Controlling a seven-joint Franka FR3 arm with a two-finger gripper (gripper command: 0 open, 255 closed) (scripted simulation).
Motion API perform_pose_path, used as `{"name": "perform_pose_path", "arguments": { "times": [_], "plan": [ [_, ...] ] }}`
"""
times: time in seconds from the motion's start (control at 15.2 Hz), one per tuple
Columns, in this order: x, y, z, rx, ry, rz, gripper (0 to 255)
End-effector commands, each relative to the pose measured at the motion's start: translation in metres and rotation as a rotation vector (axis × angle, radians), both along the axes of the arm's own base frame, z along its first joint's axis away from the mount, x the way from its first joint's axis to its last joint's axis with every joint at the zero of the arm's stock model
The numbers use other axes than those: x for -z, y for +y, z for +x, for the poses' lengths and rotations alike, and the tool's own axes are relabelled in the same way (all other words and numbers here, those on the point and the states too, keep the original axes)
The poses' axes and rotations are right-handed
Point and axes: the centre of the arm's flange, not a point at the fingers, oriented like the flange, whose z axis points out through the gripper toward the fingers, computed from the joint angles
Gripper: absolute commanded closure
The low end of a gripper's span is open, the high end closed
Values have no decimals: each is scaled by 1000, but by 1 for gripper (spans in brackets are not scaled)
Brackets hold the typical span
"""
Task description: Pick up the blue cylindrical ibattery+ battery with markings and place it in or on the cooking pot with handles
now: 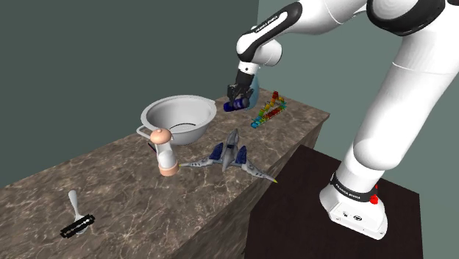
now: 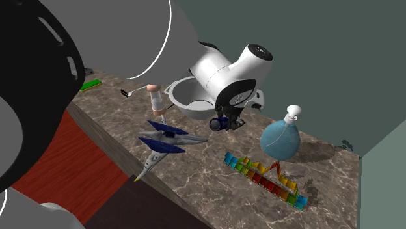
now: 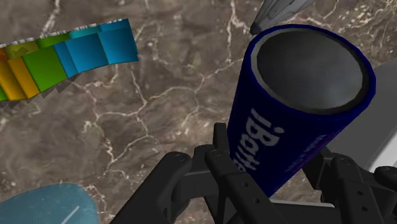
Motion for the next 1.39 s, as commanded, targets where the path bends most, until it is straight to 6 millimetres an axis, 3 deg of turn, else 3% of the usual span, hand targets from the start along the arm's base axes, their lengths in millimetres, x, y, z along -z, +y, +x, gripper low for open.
{"name": "perform_pose_path", "arguments": {
  "times": [0.0,0.79,0.86,0.92,1.32],
  "plan": [
    [-10,1,0,0,0,0,255],
    [-73,1,0,0,0,0,255],
    [-68,0,0,0,0,0,255],
    [-68,0,0,0,0,0,0],
    [3,29,-5,-261,34,-175,0]
  ]
}}
